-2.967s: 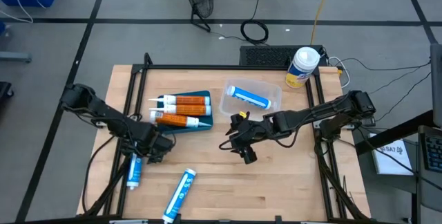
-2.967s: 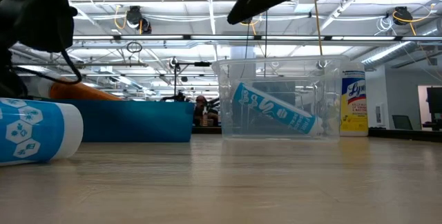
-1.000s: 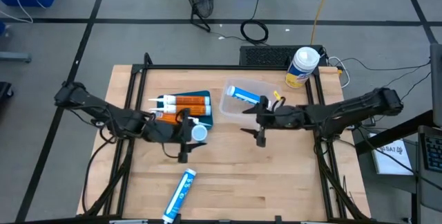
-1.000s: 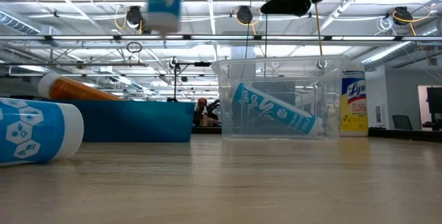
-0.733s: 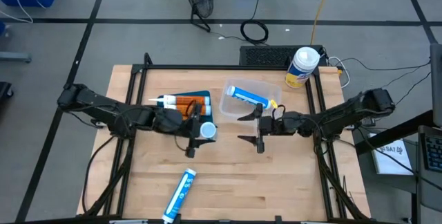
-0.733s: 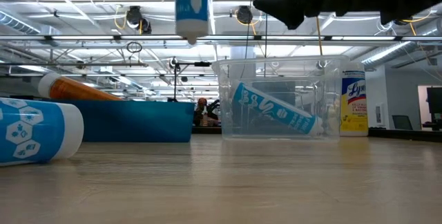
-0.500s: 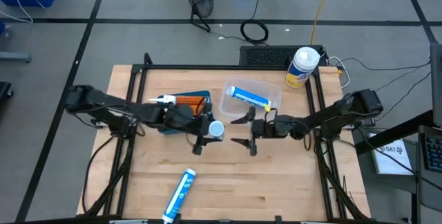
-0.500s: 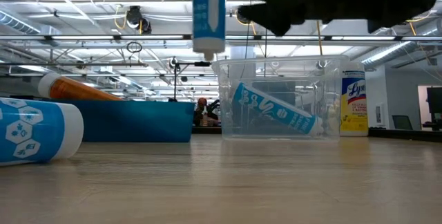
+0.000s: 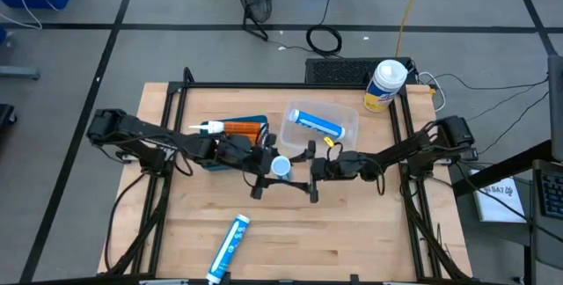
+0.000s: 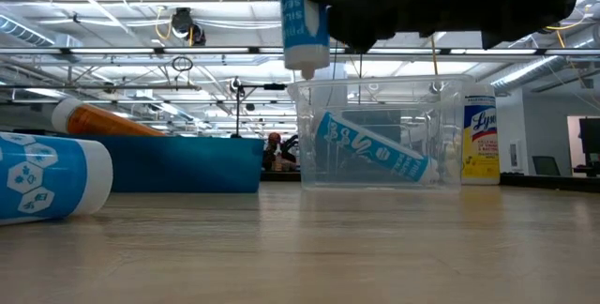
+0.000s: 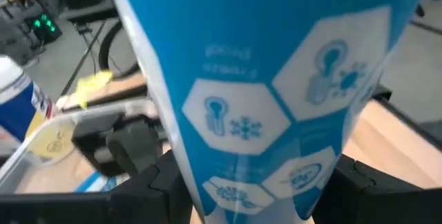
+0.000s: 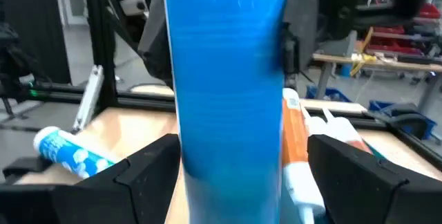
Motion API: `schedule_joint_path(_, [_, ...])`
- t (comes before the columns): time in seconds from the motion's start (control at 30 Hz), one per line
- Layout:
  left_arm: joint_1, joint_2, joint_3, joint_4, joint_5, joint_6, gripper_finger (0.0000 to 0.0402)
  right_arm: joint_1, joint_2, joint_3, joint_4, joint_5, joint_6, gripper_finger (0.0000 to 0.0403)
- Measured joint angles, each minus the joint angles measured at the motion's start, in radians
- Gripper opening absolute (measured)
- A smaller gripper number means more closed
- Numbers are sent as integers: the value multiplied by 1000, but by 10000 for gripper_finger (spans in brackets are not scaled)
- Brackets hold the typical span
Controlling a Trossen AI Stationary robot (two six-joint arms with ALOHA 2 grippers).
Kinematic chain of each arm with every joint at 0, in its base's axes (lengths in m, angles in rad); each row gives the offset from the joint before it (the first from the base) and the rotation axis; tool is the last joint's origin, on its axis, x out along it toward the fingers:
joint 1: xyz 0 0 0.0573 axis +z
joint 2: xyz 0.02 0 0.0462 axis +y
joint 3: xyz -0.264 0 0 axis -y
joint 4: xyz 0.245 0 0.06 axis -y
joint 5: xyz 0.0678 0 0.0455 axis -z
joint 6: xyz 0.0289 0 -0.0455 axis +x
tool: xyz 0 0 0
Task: Pick & place silicon tubes, Sealant and Lysol wipes
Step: Put the left blue sealant into the transparent bin
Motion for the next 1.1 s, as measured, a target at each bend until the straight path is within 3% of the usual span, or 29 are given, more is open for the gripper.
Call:
schedule_joint_path(0.33, [2, 0, 0, 45, 36, -2, 213, 0, 59, 39, 76, -72, -3, 279])
schedule_joint_path(0.57, [4, 0, 0, 46, 37, -19, 213, 0, 59, 39, 67, -75, -1, 203])
schedule_joint_path(0.83, [2, 0, 0, 43, 0, -31, 212, -1, 58, 39, 54, -78, -19, 203])
schedule_joint_path(0.9, [2, 0, 0, 44, -11, -56, 232, -2, 58, 39, 48, -76, -21, 203])
schedule_joint_path(1.1, [3, -65, 2, 54, -30, -149, 360, -1, 59, 37, 5, -70, -29, 203])
